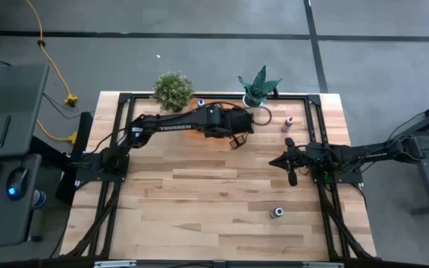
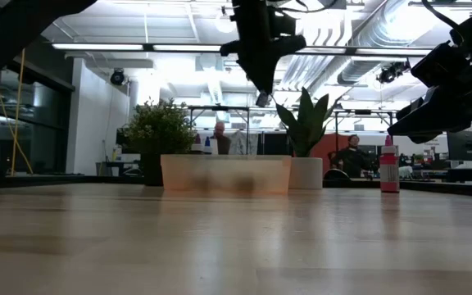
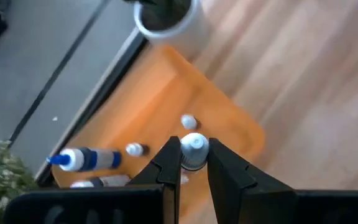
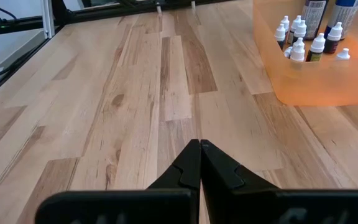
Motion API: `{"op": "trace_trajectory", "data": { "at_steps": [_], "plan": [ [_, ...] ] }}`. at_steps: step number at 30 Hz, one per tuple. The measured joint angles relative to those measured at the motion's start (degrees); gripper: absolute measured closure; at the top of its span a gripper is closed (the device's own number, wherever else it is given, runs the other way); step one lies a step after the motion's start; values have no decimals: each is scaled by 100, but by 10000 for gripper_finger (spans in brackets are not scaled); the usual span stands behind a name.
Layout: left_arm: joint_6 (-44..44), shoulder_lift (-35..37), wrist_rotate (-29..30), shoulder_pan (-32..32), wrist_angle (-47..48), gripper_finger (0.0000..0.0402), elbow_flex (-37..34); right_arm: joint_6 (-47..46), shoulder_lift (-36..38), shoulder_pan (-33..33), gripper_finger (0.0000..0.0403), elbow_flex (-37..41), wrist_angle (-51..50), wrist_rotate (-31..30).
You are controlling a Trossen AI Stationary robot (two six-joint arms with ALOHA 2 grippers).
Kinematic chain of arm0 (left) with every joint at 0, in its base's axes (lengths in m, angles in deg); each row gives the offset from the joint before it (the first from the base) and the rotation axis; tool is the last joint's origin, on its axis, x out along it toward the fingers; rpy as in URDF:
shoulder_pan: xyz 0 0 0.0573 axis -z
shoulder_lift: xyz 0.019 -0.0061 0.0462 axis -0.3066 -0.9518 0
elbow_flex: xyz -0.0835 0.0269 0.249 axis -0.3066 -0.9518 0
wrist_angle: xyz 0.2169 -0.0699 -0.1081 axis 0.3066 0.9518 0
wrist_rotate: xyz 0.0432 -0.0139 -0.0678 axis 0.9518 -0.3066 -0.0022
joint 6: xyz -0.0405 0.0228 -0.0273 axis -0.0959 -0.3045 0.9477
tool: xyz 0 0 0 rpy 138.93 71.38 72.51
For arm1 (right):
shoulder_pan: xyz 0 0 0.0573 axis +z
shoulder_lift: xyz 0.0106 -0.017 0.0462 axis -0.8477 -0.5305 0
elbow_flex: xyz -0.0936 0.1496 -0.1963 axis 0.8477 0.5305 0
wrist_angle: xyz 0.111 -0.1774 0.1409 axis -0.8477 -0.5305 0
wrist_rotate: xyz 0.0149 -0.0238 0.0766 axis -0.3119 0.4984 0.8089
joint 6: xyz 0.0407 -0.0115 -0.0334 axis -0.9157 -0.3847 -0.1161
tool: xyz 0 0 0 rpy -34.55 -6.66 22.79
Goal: Pick & Place food coloring
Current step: Put the small violet bottle into the bin
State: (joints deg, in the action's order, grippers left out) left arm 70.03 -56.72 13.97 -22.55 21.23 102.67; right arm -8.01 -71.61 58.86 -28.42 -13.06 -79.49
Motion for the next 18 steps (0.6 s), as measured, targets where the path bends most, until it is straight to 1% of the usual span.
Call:
{"op": "trace_trajectory", "data": {
  "at_steps": [4, 6, 11, 15, 18],
  "plan": [
    [107, -2, 293, -173, -279, 356, 2, 0, 1, 0, 402, -2, 0, 0],
    [325, -2, 432, -257, -384, 356, 2, 0, -1, 1, 402, 0, 0, 1],
    [882, 17, 476, -463, -553, 356, 2, 0, 0, 1, 402, -1, 0, 1],
    [1186, 49, 859, -603, -561, 356, 1, 0, -1, 0, 402, 0, 0, 1],
    [1430, 107, 936, -698, -619, 356, -9, 0, -1, -1, 402, 0, 0, 0]
  ]
}}
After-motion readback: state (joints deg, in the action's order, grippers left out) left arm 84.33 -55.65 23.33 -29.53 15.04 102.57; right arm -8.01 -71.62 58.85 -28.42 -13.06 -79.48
